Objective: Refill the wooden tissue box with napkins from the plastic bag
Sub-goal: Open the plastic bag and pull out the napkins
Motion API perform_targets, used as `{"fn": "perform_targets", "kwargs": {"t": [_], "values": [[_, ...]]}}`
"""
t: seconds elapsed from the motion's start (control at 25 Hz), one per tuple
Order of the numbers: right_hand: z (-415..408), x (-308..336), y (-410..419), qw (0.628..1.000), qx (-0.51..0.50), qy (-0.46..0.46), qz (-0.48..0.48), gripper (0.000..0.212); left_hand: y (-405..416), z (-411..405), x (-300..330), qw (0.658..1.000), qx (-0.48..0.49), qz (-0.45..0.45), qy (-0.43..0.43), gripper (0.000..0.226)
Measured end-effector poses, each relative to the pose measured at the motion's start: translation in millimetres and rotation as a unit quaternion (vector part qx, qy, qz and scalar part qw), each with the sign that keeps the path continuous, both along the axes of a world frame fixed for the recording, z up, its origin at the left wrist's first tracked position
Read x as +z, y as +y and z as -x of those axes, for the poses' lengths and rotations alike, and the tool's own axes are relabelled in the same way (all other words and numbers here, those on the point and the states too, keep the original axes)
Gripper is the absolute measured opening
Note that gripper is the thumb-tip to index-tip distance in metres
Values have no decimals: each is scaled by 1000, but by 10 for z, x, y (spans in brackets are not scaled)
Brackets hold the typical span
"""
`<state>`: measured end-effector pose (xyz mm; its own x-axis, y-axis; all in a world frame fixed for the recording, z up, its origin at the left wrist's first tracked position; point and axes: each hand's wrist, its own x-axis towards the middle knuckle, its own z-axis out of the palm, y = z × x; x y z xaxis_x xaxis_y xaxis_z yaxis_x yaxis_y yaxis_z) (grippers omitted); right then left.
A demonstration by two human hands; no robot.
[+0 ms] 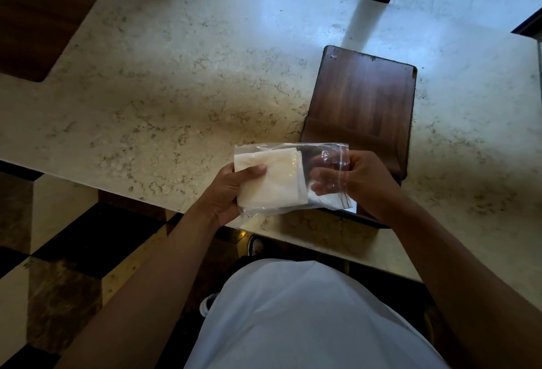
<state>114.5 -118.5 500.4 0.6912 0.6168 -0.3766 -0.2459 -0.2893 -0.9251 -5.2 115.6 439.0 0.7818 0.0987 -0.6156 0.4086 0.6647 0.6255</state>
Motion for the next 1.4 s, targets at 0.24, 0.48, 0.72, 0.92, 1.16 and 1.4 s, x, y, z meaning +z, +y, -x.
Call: {"fn": "perform_targets", "kwargs": {"t": [0.24,0.48,0.72,0.92,1.16,1.4], "values": [[51,-5,-6,995,76,24,54,46,-87,-55,86,999,-43,-28,-5,42],[147,-121,49,997,39,54,30,7,-230,-66,142,997,-71,-33,-15,50],[79,-244,-17,997,-30,71,10,14,-149,-93,90,997,-40,-59,10,39],[-109,-241,-202,993,-36,108,11,28,46,-12,10,996,-20,-86,13,22],[-209,-287,-332,995,-53,78,40,29,301,139,-37,991,-17,-128,26,18],[-274,-359,-390,991,-98,76,41,22,607,193,-76,985,68,-144,72,9]]}}
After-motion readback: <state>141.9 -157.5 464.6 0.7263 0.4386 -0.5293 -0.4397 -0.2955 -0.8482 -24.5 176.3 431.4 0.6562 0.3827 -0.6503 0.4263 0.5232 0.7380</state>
